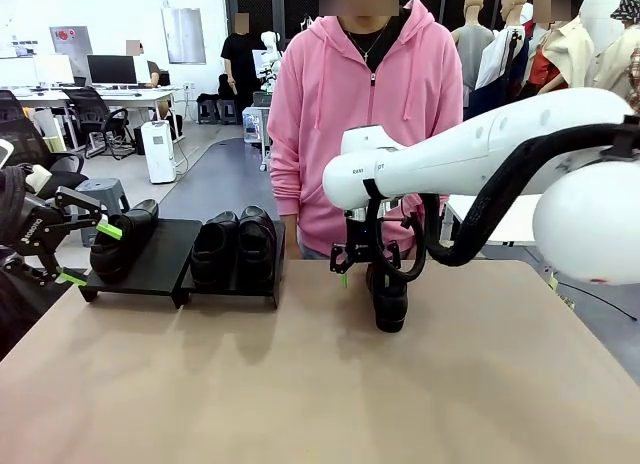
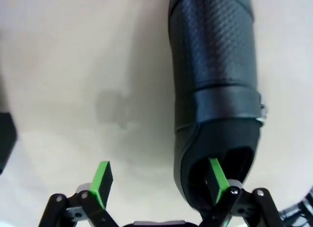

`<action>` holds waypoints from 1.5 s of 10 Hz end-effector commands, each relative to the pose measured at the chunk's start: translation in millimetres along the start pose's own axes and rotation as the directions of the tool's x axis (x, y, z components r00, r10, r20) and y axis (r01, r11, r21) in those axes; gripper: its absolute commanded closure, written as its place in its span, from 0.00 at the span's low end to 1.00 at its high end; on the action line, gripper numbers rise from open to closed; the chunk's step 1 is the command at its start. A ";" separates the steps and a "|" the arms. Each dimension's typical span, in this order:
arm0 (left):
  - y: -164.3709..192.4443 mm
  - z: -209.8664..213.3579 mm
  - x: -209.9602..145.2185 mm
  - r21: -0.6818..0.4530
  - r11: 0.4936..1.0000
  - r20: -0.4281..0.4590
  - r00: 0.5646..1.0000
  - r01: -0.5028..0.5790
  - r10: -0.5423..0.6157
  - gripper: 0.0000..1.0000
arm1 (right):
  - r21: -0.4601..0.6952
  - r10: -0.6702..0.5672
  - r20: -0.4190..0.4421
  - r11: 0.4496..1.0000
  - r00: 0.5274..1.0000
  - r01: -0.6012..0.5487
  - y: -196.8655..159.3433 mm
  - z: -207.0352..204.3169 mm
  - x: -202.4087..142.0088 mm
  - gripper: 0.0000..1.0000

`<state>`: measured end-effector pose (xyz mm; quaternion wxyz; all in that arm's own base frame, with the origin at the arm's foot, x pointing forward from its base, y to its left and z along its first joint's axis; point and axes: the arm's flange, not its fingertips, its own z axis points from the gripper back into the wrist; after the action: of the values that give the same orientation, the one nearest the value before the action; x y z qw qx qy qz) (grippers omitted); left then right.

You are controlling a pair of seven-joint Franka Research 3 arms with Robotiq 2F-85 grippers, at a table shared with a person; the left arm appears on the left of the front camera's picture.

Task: Organize the shoes by placing them on the stand.
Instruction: Pick up one Shoe and place it in the middle of the table.

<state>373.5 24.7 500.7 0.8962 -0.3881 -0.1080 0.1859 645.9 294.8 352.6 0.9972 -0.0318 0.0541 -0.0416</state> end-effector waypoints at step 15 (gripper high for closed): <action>0.0 3.2 -0.6 0.008 1.000 -0.006 1.000 -0.012 0.013 0.00 | -0.031 -0.114 -0.004 0.993 0.993 0.114 -37.0 13.9 4.0 1.00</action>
<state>373.5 24.7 500.7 0.8962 -0.3881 -0.1079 0.1859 660.2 269.3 355.2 0.9942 -0.0490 0.0581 -0.0757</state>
